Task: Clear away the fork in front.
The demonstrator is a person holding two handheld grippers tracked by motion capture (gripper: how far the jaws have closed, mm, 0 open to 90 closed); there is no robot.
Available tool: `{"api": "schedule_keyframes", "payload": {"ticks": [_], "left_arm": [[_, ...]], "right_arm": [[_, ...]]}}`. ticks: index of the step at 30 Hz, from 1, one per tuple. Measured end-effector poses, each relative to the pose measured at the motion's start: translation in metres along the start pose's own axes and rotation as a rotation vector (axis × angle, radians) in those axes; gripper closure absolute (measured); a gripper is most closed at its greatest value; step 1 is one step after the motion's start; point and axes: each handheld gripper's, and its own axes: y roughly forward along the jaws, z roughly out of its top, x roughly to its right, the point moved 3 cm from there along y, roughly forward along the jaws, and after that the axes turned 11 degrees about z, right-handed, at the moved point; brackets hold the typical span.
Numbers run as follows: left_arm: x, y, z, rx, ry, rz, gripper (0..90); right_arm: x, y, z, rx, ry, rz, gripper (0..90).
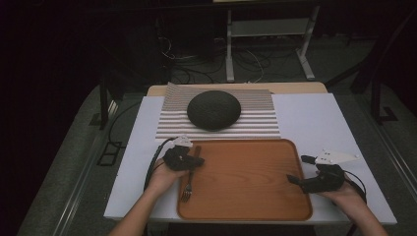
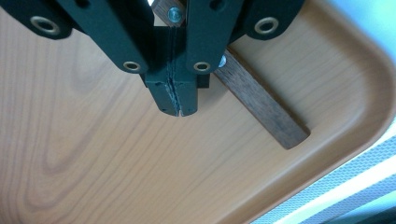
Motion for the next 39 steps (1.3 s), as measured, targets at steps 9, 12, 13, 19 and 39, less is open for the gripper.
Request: {"api": "schedule_keyframes", "payload": {"ticks": [9,12,13,19,39], "left_arm": [[-0.015,-0.007,-0.005,0.002,-0.021,0.025,88.3],[-0.016,-0.010,-0.005,0.012,-0.027,0.023,88.0],[-0.016,-0.010,-0.005,0.012,-0.027,0.021,87.5],[-0.012,-0.010,-0.004,0.019,-0.013,0.017,80.5],[0.006,-0.055,-0.016,0.185,0.023,0.061,10.3]], "right_arm": [[-0.001,-0.002,-0.001,0.003,0.003,-0.003,9.8],[-0.001,-0.001,-0.001,0.000,0.002,-0.002,9.8],[-0.001,-0.001,-0.001,-0.002,0.001,-0.002,9.8],[0.000,-0.002,-0.001,0.004,0.002,-0.005,9.8],[-0.002,-0.006,0.000,0.017,-0.001,0.001,9.8]]}}
